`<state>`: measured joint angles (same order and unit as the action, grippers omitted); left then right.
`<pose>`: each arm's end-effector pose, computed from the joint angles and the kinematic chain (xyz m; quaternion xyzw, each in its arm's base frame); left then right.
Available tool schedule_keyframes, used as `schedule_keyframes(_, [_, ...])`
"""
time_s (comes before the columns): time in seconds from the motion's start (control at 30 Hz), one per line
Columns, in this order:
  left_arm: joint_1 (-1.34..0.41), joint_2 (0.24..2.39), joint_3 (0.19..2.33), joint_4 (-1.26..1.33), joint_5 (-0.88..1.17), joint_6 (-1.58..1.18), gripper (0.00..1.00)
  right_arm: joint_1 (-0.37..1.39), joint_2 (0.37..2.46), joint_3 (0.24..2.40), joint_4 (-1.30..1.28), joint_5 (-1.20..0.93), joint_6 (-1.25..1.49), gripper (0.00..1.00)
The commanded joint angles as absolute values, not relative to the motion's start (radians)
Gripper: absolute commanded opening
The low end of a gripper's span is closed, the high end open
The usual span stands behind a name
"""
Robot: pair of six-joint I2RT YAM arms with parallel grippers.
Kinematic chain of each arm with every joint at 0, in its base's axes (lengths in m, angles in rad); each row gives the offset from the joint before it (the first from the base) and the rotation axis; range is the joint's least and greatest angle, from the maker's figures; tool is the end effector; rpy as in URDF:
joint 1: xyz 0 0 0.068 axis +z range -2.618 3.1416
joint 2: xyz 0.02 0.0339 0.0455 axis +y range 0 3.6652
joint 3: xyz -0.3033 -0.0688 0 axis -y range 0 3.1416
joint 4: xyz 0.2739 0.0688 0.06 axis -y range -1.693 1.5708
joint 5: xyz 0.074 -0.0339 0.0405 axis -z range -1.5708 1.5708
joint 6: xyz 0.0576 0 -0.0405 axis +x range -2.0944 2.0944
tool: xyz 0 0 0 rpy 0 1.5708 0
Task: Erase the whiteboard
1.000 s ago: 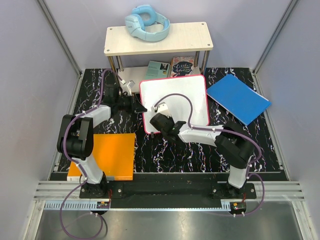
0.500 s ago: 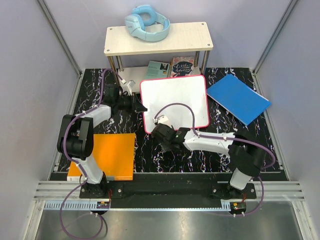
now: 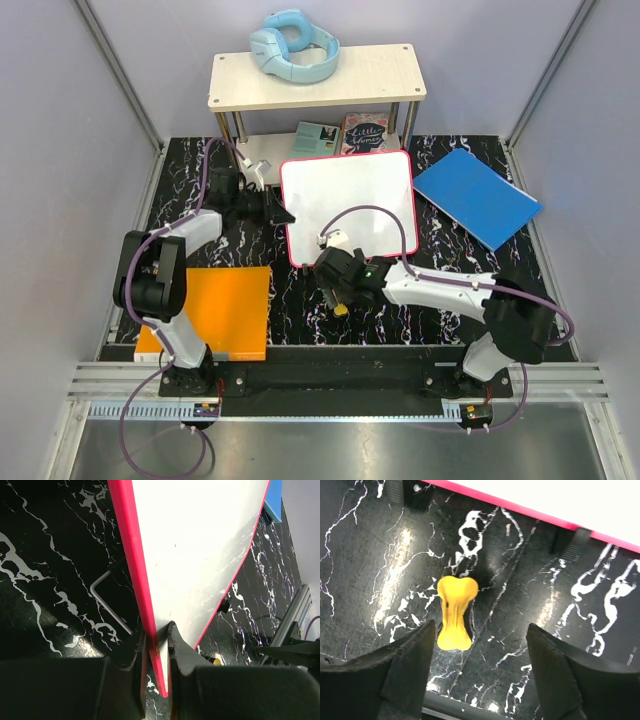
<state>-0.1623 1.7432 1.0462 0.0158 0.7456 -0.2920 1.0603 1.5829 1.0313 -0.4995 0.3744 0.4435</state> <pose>0.3992 -0.1050 0.2092 0.1019 0.8491 -0.4106 0.3164 0.1903 0.2966 0.2136 -0.2427 0.9193 0.0411 0.3072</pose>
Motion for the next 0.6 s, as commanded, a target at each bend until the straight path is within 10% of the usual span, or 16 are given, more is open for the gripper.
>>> schedule_keyframes(0.0, [-0.166,1.697,1.034,0.025,0.549,-0.201,0.11,1.065,1.496,1.017,-0.509,0.459,0.476,0.84])
schedule_keyframes(0.17, [-0.166,1.66,1.014,0.011,0.471,-0.198,0.35,1.065,1.444,1.015,-0.525,0.479,0.489,0.94])
schedule_keyframes(0.57, [-0.13,1.585,0.982,-0.031,0.252,-0.218,0.38,1.063,1.402,1.008,-0.546,0.537,0.508,0.99])
